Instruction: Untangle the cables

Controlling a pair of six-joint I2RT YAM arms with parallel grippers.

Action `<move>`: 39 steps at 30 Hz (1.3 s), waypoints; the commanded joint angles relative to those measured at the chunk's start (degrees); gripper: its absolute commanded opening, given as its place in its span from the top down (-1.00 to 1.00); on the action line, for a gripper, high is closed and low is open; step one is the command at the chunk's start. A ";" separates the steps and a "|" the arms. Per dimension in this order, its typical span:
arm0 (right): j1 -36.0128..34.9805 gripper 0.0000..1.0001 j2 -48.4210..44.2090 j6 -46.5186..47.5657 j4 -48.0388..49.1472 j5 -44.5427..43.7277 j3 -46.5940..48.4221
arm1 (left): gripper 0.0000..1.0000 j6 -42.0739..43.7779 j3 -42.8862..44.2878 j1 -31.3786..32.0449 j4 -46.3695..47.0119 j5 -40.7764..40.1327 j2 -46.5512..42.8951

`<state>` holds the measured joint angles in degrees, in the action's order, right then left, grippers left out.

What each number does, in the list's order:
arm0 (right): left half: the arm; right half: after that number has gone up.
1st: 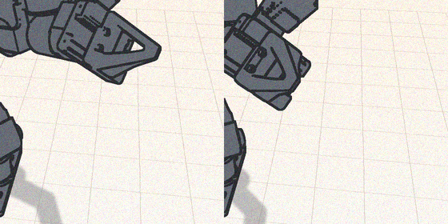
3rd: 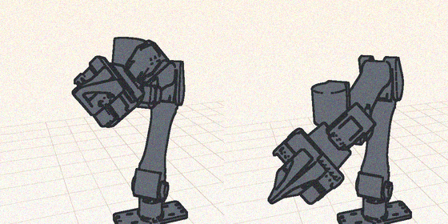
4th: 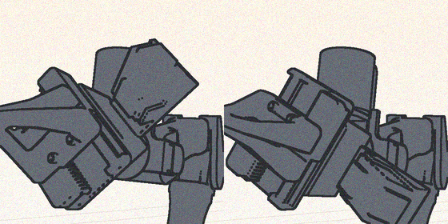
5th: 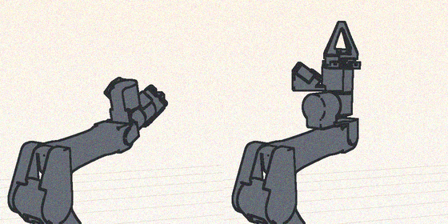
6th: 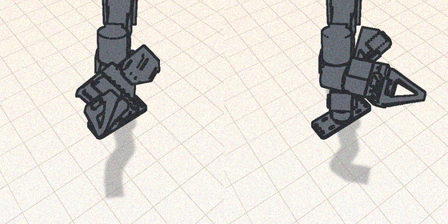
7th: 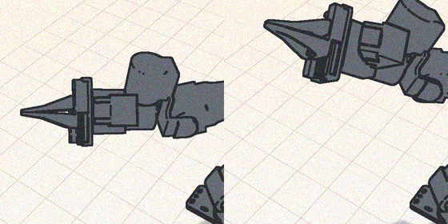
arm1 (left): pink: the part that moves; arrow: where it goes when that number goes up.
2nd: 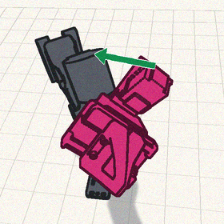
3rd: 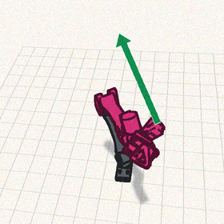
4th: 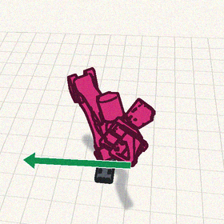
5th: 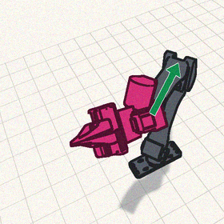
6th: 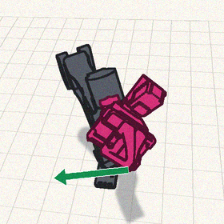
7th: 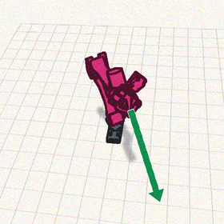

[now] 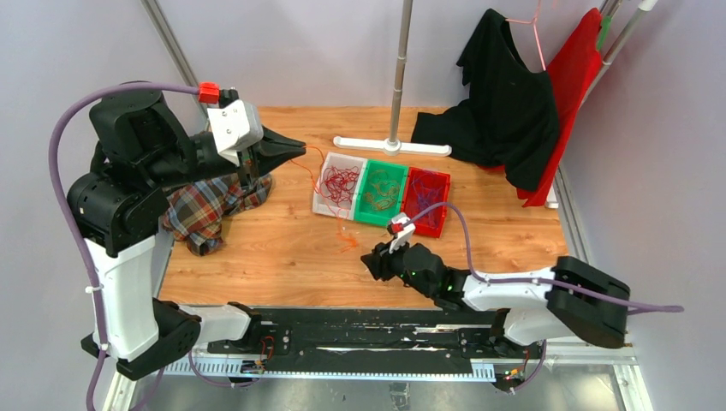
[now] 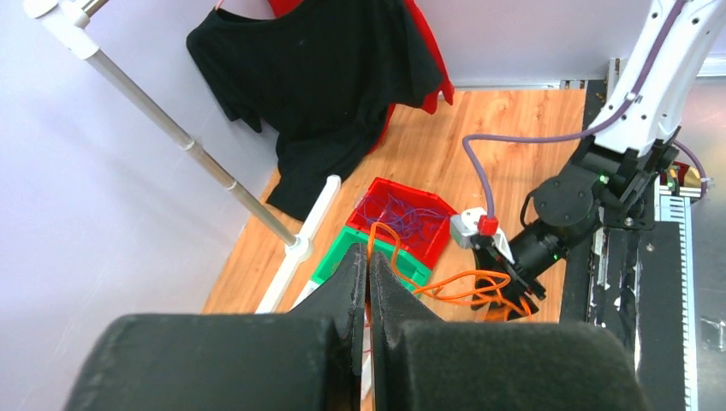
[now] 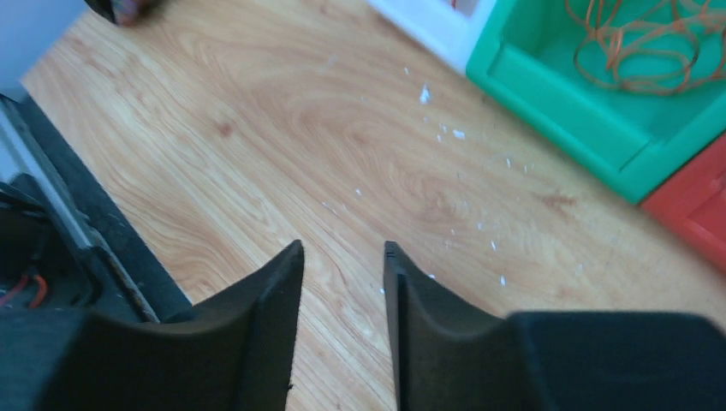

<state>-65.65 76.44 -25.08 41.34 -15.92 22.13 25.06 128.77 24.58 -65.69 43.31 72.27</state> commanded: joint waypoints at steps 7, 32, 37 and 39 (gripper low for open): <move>-0.97 0.12 -10.91 6.85 -8.45 0.68 10.69 | 0.99 -1.53 0.05 0.21 0.39 2.32 0.47; 1.43 0.20 -7.31 7.49 -3.60 -0.55 12.46 | 0.99 -1.75 -9.07 1.97 7.41 -0.02 2.47; 4.52 0.19 -12.45 8.65 -11.82 -13.94 10.28 | 0.99 -0.59 -15.00 4.88 12.58 -4.81 4.46; 6.68 0.15 -14.57 8.04 -16.31 -18.35 9.99 | 0.99 0.40 -16.17 5.69 13.82 -6.44 6.11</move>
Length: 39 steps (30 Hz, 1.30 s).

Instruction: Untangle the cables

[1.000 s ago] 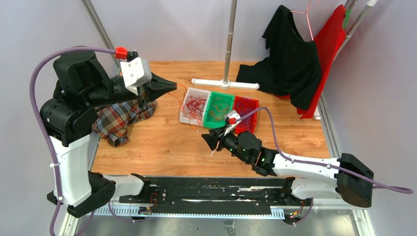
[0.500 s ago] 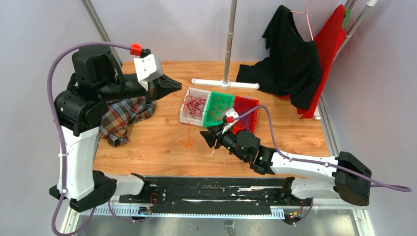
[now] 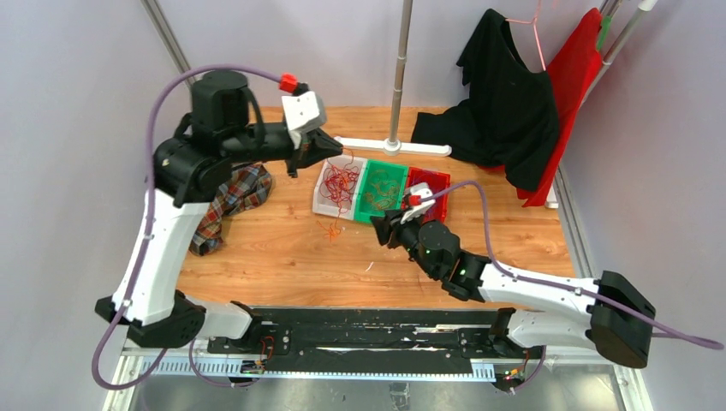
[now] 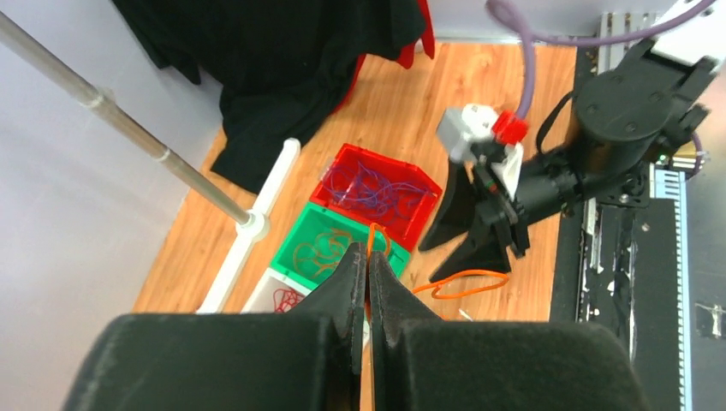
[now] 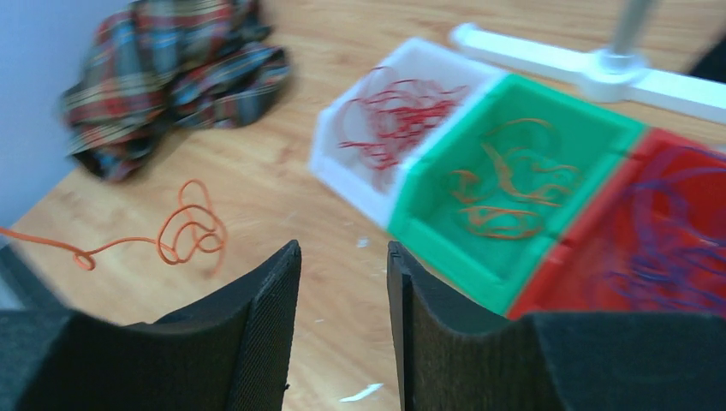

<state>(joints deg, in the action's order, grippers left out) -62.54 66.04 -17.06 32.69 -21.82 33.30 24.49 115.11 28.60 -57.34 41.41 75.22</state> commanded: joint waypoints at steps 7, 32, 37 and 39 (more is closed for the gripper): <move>11.05 0.02 -12.61 -1.67 -17.20 -17.92 -3.60 | 0.99 2.99 -6.70 2.52 13.27 -10.85 9.51; 14.27 0.06 -22.29 -1.46 -24.17 -18.55 -6.58 | 0.99 6.10 3.51 2.68 27.68 -20.19 27.49; 14.39 0.07 -22.76 -1.29 -24.31 -18.44 -6.95 | 0.99 6.64 -5.81 2.70 31.51 -21.50 26.63; 14.46 0.07 -23.24 -1.22 -24.49 -18.66 -7.17 | 0.99 7.40 -8.91 2.82 32.69 -22.47 26.87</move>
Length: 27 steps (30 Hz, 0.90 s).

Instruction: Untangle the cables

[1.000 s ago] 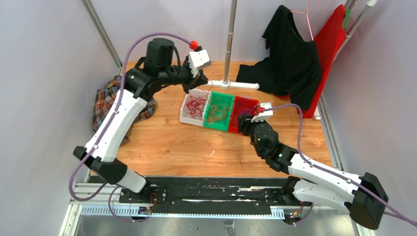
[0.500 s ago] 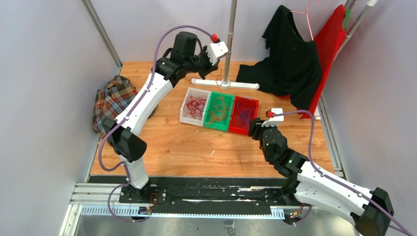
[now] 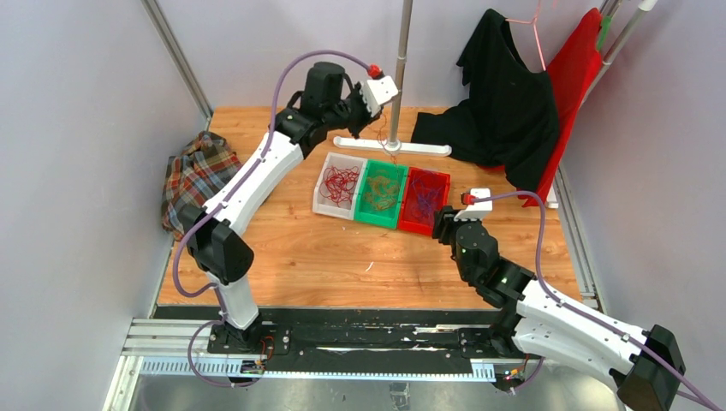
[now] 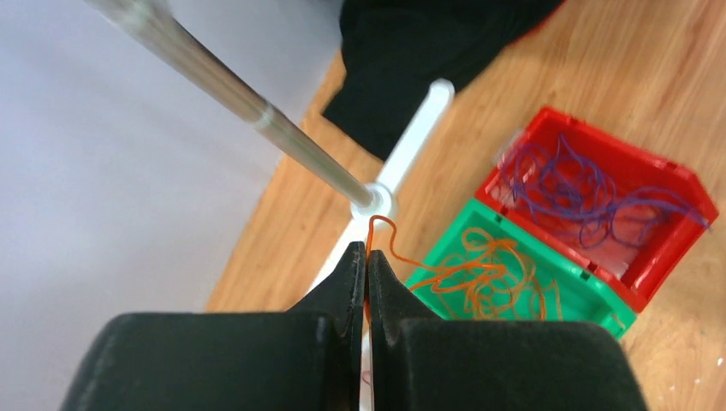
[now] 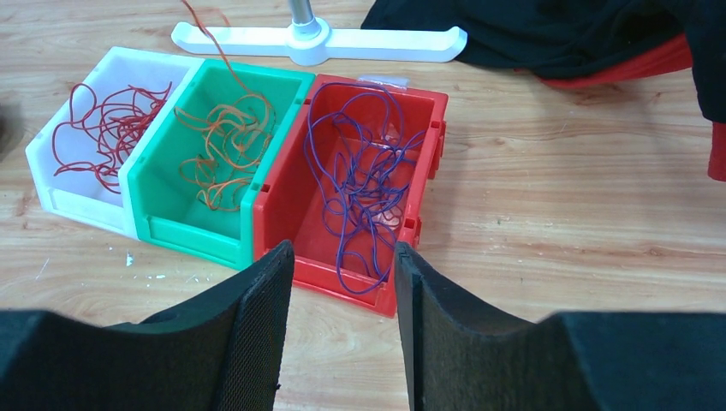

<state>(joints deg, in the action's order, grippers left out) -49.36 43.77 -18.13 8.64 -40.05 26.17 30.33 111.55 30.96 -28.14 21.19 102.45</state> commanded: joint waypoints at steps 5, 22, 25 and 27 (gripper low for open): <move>1.49 0.07 -2.39 -0.06 -1.41 -0.77 -0.63 | 0.99 5.50 -12.72 1.64 6.41 -6.96 1.42; 1.73 0.10 -3.43 -1.15 -5.36 -1.34 -0.72 | 0.99 10.10 -20.29 7.27 14.96 -15.16 14.02; 1.97 0.09 -3.02 -1.09 -5.88 -1.44 -0.40 | 0.99 9.77 -20.46 7.27 14.68 -15.39 15.94; 2.08 0.10 -2.58 -0.72 -6.68 -1.39 0.43 | 0.99 8.29 -20.51 7.27 13.91 -15.18 16.80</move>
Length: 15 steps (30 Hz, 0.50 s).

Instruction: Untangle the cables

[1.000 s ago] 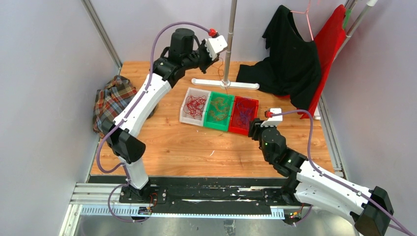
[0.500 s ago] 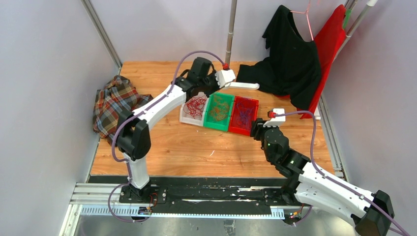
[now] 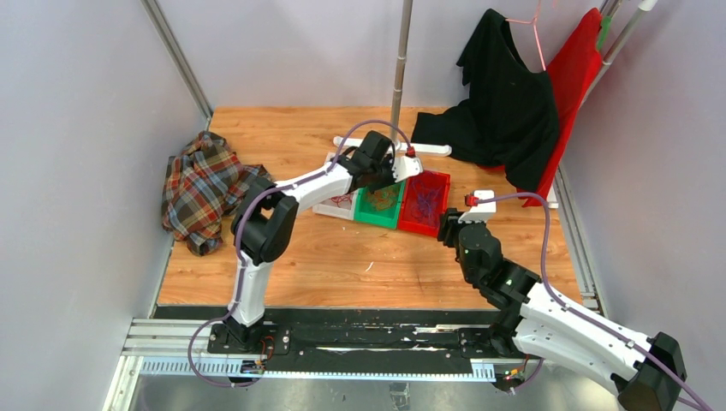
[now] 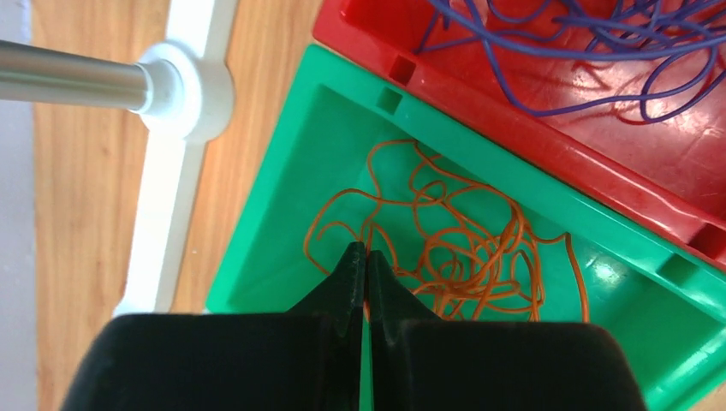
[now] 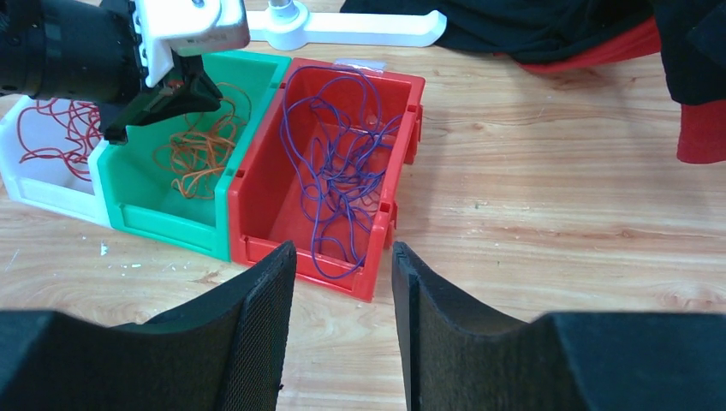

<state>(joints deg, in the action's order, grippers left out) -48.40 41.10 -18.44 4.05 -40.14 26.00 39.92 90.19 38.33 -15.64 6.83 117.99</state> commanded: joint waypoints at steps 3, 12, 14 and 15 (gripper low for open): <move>1.43 0.06 0.66 0.41 -2.92 -1.05 2.07 | 0.91 -2.74 2.71 -0.09 -2.85 0.56 1.49; 1.88 -0.34 2.35 1.58 -5.57 -0.50 6.08 | -0.88 -4.72 10.76 -1.25 -20.51 6.42 -8.12; 2.08 -0.36 2.76 2.17 -6.61 -1.08 7.07 | -0.96 -5.32 11.71 -1.67 -23.20 6.73 -10.82; 2.24 -0.36 2.88 2.29 -7.16 -1.39 7.52 | -0.96 -5.70 12.28 -1.99 -24.64 6.79 -12.25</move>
<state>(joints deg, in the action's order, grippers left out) -47.42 43.55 -17.63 -0.71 -40.12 30.26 35.81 99.04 37.41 -32.73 10.74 113.16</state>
